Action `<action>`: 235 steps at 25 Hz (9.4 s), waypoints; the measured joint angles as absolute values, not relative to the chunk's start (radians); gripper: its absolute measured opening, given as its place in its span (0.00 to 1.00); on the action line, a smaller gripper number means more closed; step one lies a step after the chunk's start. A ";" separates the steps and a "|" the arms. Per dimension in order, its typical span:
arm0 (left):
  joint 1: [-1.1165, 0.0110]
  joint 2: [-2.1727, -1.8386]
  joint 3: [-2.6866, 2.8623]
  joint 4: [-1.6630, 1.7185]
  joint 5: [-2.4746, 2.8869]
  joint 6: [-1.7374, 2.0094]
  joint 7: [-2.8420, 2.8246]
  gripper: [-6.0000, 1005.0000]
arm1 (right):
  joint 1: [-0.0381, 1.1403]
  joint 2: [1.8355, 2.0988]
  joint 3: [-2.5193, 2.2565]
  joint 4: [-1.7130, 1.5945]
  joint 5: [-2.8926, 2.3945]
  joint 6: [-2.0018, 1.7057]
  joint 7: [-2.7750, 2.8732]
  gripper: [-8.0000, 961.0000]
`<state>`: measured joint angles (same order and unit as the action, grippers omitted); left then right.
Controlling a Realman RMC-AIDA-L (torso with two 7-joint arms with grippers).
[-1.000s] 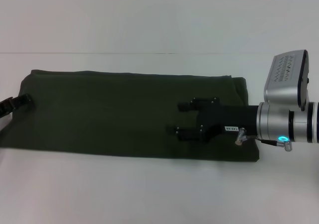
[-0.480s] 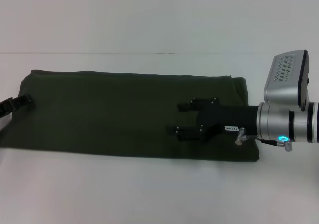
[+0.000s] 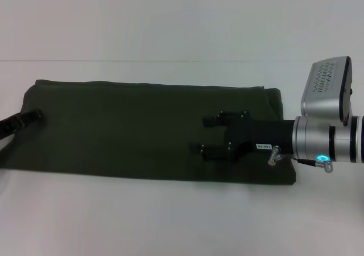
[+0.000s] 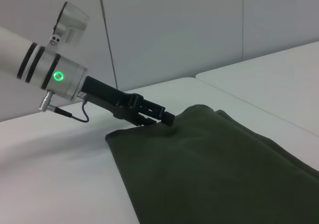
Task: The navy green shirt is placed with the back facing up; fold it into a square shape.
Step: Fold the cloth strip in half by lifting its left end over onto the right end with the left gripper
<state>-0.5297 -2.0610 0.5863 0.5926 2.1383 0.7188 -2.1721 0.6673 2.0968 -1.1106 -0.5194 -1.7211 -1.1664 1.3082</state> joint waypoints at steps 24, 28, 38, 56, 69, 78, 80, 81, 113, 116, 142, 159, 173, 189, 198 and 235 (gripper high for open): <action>-0.586 -2.072 0.609 0.554 2.138 0.797 -2.172 0.78 | 0.664 2.097 -1.111 -0.524 -1.721 -1.169 1.307 0.82; -0.587 -2.072 0.638 0.554 2.138 0.795 -2.172 0.76 | 0.662 2.097 -1.111 -0.527 -1.721 -1.172 1.310 0.82; -0.588 -2.070 0.651 0.561 2.138 0.786 -2.172 0.61 | 0.663 2.097 -1.111 -0.528 -1.721 -1.172 1.313 0.82; -0.578 -2.062 0.640 0.571 2.130 0.792 -2.180 0.13 | 0.666 2.097 -1.111 -0.528 -1.719 -1.172 1.313 0.82; -0.577 -2.058 0.641 0.644 2.140 0.883 -2.231 0.12 | 0.660 2.097 -1.111 -0.528 -1.718 -1.172 1.313 0.82; -0.567 -2.063 0.637 0.632 2.140 0.852 -2.227 0.17 | 0.660 2.097 -1.111 -0.526 -1.718 -1.172 1.313 0.82; -0.565 -2.068 0.636 0.628 2.140 0.825 -2.227 0.18 | 0.660 2.097 -1.111 -0.525 -1.718 -1.172 1.313 0.82; -0.564 -2.070 0.636 0.625 2.138 0.811 -2.227 0.19 | 0.661 2.097 -1.111 -0.524 -1.718 -1.172 1.313 0.82; -0.528 -2.013 0.572 0.656 2.036 0.911 -2.235 0.73 | 0.659 2.097 -1.107 -0.518 -1.713 -1.173 1.370 0.82; -0.535 -2.014 0.572 0.631 2.023 0.962 -2.230 0.73 | 0.658 2.097 -1.110 -0.517 -1.713 -1.172 1.372 0.82; -0.547 -2.036 0.628 0.563 2.043 0.780 -2.160 0.76 | 0.644 2.095 -1.111 -0.524 -1.715 -1.195 1.371 0.82; -0.512 -2.025 0.606 0.621 2.044 0.785 -2.173 0.86 | 0.643 2.095 -1.111 -0.526 -1.717 -1.188 1.371 0.82; -0.498 -2.032 0.607 0.616 2.045 0.731 -2.162 0.86 | 0.643 2.095 -1.110 -0.522 -1.719 -1.187 1.366 0.82; -0.500 -2.042 0.614 0.591 2.045 0.705 -2.134 0.86 | 0.643 2.095 -1.111 -0.520 -1.717 -1.187 1.364 0.82; -0.500 -2.045 0.615 0.592 2.045 0.704 -2.128 0.86 | 0.644 2.095 -1.111 -0.520 -1.718 -1.187 1.364 0.82; -0.504 -2.056 0.612 0.591 2.044 0.685 -2.105 0.86 | 0.643 2.095 -1.111 -0.521 -1.721 -1.188 1.368 0.82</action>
<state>-0.5040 -2.0565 0.6121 0.5906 2.0436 0.6849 -2.1046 0.6432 2.0953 -1.1106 -0.5214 -1.7211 -1.1877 1.3678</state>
